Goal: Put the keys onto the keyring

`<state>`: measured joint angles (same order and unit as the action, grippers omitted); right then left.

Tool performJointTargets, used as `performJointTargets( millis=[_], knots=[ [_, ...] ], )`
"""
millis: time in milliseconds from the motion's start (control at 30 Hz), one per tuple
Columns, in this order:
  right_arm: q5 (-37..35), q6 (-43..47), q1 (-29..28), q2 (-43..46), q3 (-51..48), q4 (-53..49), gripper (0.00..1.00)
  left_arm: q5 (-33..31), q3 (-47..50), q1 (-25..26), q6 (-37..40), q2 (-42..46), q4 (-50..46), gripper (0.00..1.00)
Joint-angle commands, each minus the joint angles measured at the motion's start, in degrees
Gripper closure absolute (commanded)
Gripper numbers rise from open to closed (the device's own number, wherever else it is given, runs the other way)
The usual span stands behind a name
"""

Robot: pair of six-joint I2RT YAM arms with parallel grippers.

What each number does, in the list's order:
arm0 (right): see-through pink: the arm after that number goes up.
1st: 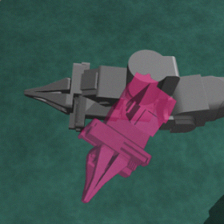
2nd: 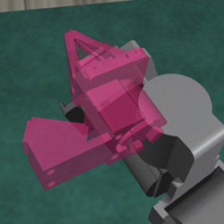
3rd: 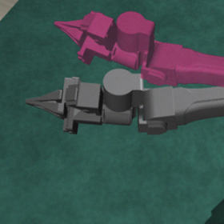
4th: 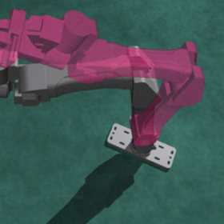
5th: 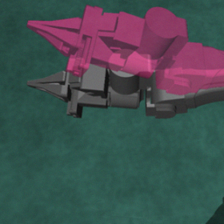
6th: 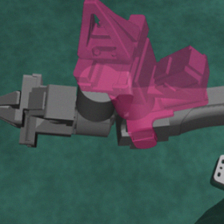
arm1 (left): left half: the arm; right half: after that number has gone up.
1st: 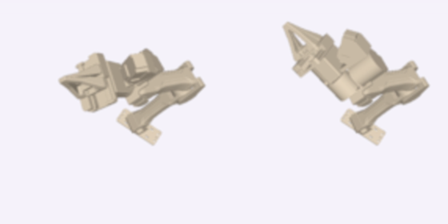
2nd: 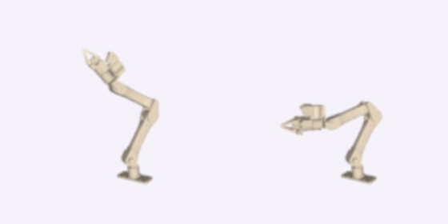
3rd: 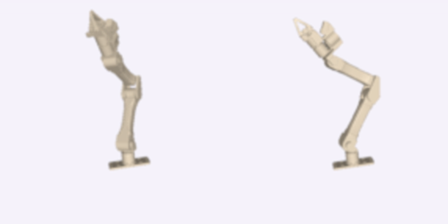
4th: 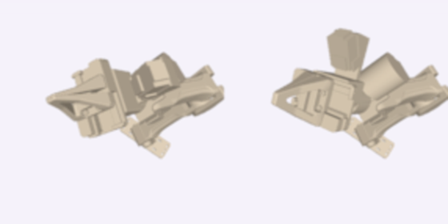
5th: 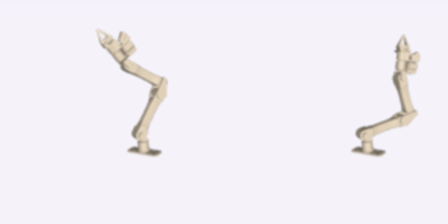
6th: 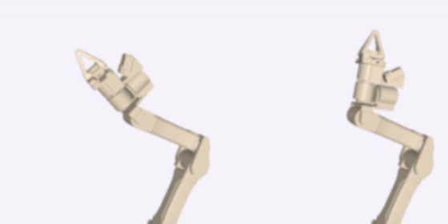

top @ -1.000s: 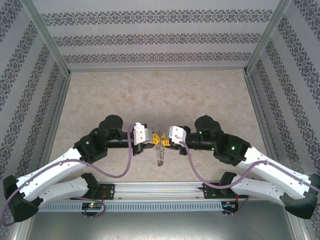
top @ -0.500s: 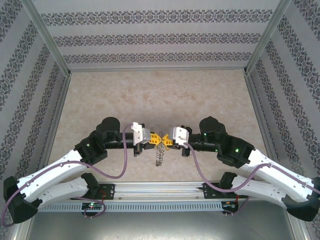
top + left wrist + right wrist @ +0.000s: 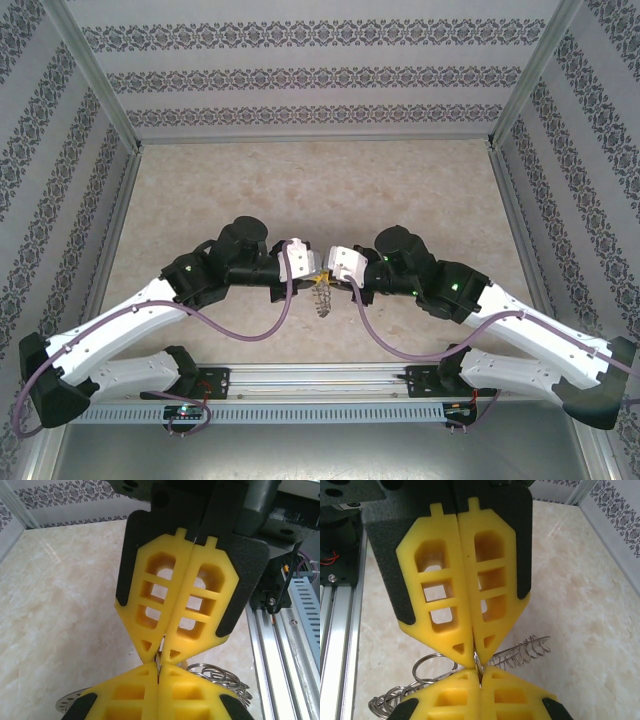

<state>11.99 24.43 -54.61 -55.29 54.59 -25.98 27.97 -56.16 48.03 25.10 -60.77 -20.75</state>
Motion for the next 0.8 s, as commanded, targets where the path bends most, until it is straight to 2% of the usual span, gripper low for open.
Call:
performJointTargets(
  millis=[0,33,167,300,433,633,700,767],
  knots=[
    [2.51,0.67,-0.67,1.54,1.73,3.75,1.00,-0.17,0.82,0.49,-0.84,1.11,2.14,1.00],
    [2.87,0.39,-0.67,1.86,1.14,4.27,1.00,0.21,1.55,0.44,-1.68,1.88,3.84,1.00],
    [6.56,-1.32,-0.67,4.74,-2.89,8.16,0.83,3.00,4.16,0.22,-5.63,5.11,11.77,1.00],
    [8.92,-2.30,-0.63,5.80,-4.14,9.28,0.80,6.52,6.67,0.13,-9.36,7.60,20.05,1.00],
    [9.62,-2.39,-0.59,5.93,-4.15,9.42,0.82,9.74,10.47,-0.04,-12.07,10.02,27.94,1.00],
    [9.43,-2.54,-0.59,5.76,-3.82,9.22,0.94,13.40,16.70,-0.47,-17.93,12.10,41.23,1.00],
    [8.15,-2.37,-0.59,5.65,-3.37,8.77,1.00,13.33,17.16,-0.98,-18.34,12.22,41.62,1.00],
    [5.28,-2.06,-0.59,5.46,-2.72,8.05,1.00,10.52,15.83,-1.10,-16.12,12.19,36.27,1.00]
  ],
)
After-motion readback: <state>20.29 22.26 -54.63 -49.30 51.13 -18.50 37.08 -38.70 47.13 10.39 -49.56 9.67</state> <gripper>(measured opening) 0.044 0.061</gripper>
